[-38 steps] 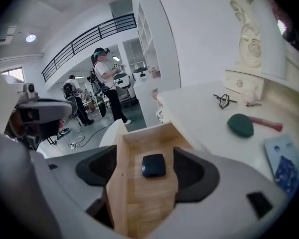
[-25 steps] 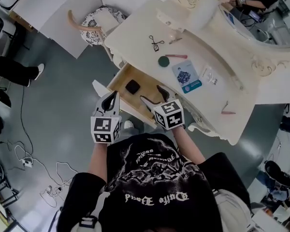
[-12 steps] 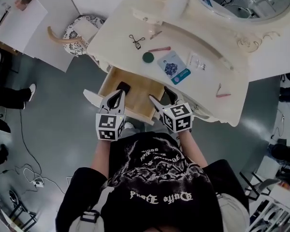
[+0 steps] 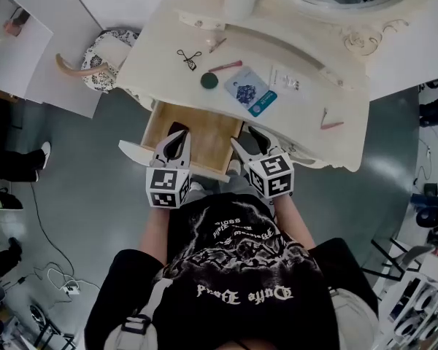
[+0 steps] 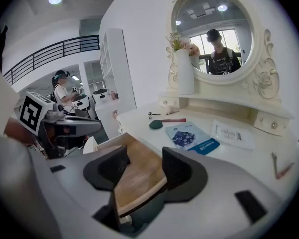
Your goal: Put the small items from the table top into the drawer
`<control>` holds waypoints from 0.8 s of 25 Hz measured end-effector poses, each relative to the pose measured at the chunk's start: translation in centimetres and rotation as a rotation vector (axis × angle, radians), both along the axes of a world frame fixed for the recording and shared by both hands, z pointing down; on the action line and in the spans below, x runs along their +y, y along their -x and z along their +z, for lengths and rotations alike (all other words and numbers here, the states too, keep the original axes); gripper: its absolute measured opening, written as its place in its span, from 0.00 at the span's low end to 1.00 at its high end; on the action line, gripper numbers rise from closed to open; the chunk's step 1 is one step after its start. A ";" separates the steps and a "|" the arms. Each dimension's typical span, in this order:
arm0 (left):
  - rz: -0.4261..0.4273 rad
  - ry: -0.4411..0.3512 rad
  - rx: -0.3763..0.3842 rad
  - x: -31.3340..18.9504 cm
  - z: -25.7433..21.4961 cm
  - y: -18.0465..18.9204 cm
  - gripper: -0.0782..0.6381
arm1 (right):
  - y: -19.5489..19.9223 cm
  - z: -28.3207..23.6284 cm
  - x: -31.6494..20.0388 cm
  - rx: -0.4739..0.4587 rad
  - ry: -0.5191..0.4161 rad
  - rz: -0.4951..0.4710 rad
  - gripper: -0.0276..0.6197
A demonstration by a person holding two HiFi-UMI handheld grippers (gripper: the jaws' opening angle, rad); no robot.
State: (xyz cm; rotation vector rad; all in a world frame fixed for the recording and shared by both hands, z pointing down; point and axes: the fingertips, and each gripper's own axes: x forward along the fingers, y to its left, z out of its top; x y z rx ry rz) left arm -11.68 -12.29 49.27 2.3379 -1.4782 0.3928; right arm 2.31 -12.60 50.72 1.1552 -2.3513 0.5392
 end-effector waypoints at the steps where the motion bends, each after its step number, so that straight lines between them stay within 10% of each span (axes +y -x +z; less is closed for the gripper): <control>1: 0.006 0.002 -0.006 0.1 0.1 -0.2 0.13 | -0.1 -0.1 0.1 -0.006 -0.006 0.008 0.38; 10: 0.035 0.013 0.009 0.6 0.4 -0.6 0.13 | -1.9 -0.9 -0.1 -0.026 -0.064 0.093 0.13; 20: 0.010 0.015 -0.001 0.7 0.6 0.8 0.13 | -2.4 -1.1 -0.2 -0.017 -0.091 0.119 0.06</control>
